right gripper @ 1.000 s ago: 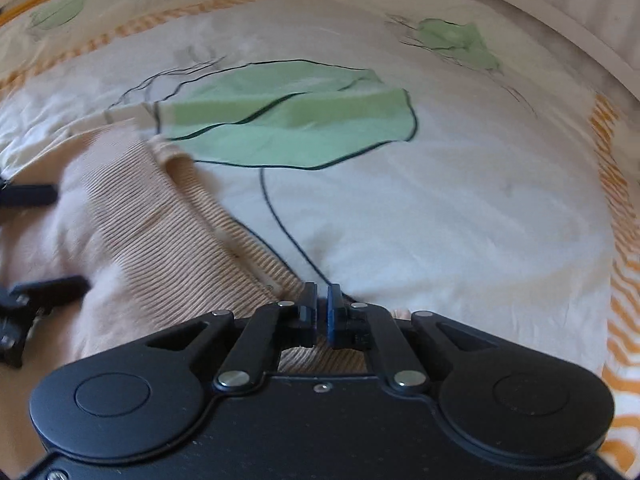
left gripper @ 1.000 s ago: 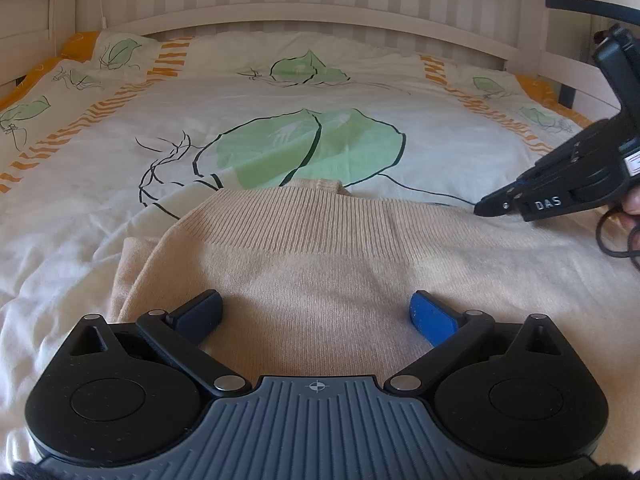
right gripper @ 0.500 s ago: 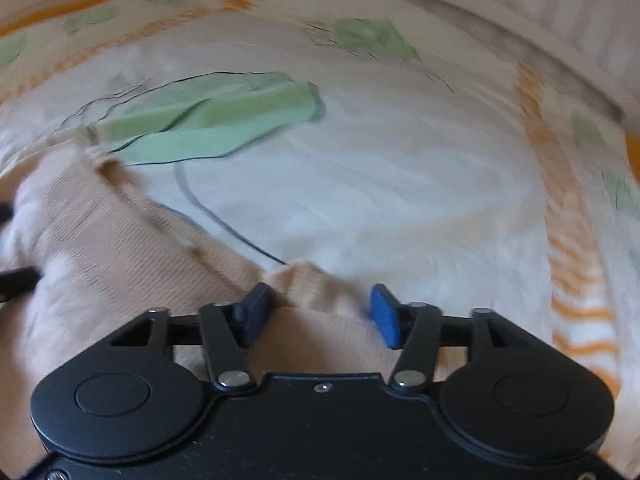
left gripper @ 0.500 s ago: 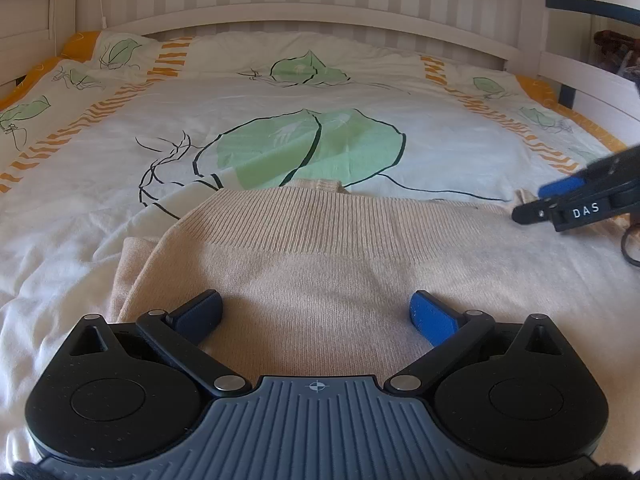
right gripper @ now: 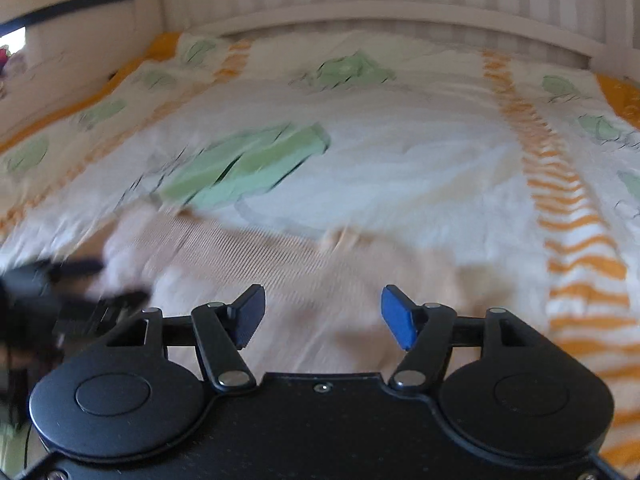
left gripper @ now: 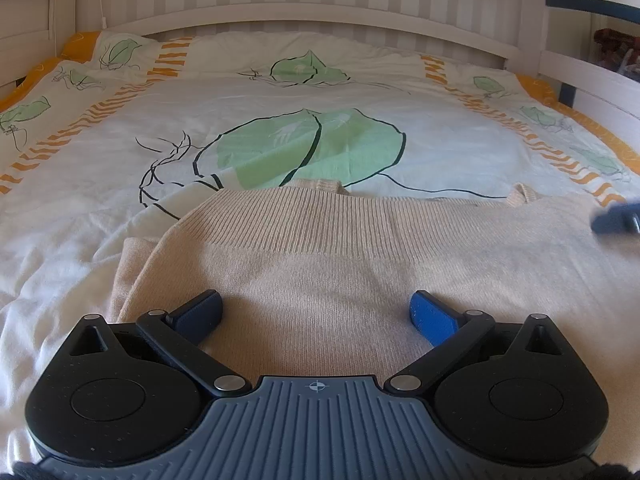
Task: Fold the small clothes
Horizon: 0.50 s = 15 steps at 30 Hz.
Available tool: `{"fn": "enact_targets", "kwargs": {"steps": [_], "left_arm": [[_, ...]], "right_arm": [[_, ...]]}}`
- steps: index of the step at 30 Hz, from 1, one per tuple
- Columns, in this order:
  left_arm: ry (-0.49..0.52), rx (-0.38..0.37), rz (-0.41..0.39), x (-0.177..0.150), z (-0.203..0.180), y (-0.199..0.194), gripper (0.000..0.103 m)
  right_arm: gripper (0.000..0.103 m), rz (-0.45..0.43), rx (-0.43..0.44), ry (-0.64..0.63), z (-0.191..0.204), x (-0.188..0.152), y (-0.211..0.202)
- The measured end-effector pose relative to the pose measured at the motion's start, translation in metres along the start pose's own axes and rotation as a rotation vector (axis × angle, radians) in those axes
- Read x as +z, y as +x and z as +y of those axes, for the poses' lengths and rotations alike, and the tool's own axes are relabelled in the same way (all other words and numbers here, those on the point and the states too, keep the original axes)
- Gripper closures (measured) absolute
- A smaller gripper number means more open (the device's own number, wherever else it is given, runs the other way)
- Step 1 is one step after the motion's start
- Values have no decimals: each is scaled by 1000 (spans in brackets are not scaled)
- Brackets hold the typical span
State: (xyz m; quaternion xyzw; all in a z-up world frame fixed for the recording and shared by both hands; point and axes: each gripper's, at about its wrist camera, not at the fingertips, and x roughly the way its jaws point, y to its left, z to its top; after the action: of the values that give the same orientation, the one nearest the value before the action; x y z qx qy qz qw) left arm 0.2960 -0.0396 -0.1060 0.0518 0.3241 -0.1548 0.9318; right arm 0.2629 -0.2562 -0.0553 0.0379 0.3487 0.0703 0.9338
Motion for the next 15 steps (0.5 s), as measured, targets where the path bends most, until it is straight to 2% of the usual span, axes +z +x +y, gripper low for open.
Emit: {"fn": "enact_targets", "kwargs": {"steps": [3,5,8,13,15], "left_arm": [[8,6,7,2,-1,0,1],[-3,-4,20,5,2,1,1],[-1,-48,58,15,11,4,1],[19,-147,158,34,47,15,1],[37,-126,183,42,63,16,2]], "right_arm": [[34,52,-31,-35,10,-8,14],[29,52,-53,6,6,-7,24],[28,52,-87,72,-5,3,36],[28,44,-129,94,-24,3,40],[28,35,-127,101,-31,2,36]]}}
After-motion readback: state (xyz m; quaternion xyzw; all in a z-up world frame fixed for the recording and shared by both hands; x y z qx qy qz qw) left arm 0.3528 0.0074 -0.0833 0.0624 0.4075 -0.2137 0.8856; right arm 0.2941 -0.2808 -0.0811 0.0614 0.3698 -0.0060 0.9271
